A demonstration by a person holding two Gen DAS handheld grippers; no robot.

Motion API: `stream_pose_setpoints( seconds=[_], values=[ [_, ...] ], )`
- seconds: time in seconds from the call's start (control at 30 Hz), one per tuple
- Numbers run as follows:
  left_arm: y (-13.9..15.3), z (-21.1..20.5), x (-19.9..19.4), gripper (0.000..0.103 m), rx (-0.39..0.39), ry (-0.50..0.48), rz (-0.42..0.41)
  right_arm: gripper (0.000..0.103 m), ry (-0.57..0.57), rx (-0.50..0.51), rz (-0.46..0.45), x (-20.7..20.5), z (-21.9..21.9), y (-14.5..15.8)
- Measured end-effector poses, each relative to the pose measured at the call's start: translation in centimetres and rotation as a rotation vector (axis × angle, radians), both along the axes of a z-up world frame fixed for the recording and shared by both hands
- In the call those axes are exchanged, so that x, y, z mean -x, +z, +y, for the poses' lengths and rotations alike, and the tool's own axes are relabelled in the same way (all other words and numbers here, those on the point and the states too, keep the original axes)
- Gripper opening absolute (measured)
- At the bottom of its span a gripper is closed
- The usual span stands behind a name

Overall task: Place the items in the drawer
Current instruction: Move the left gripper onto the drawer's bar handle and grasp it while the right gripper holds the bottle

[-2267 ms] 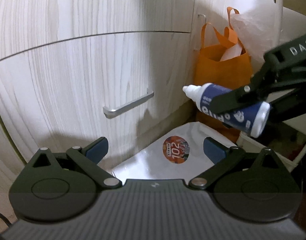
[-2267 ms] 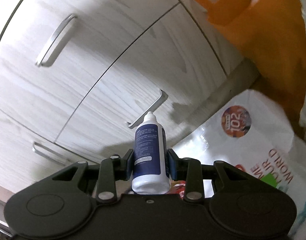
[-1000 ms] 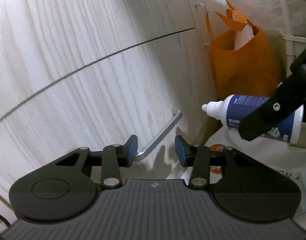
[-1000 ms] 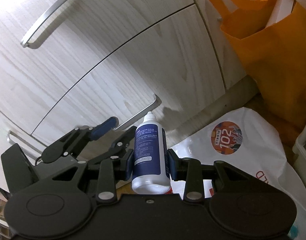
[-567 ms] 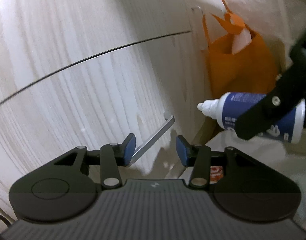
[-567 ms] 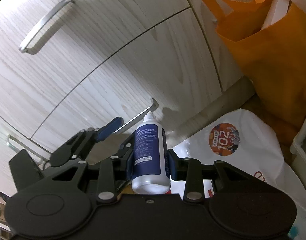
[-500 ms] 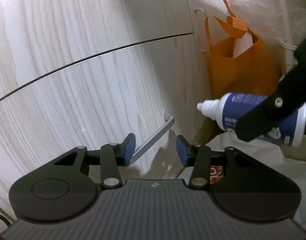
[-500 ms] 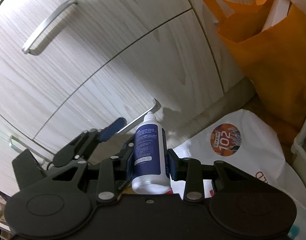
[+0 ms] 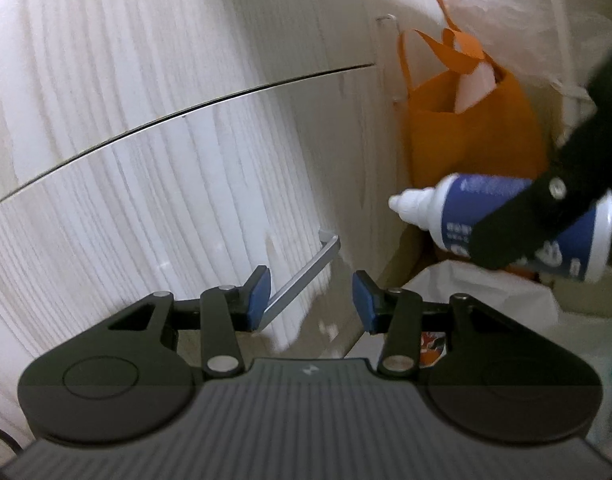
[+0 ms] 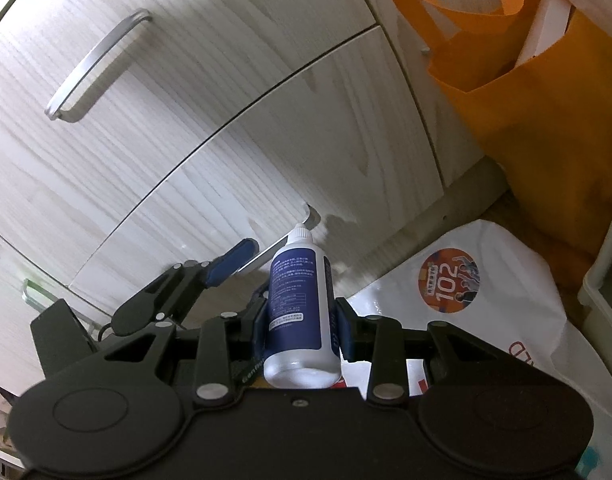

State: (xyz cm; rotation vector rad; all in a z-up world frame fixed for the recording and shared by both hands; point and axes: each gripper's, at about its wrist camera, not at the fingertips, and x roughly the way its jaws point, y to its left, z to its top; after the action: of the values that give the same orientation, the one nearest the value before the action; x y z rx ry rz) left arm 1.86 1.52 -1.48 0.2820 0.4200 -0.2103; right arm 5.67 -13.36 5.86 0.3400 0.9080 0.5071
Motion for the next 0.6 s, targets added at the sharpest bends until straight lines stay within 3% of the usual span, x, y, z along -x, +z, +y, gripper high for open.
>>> stream_pose_setpoints(
  seconds=[0.6],
  values=[
    [1.3, 4.1, 2.8, 0.044, 0.012, -0.011, 0.021, 0.04, -0.007, -0.049, 0.013, -0.3, -1.0, 0.9]
  ],
)
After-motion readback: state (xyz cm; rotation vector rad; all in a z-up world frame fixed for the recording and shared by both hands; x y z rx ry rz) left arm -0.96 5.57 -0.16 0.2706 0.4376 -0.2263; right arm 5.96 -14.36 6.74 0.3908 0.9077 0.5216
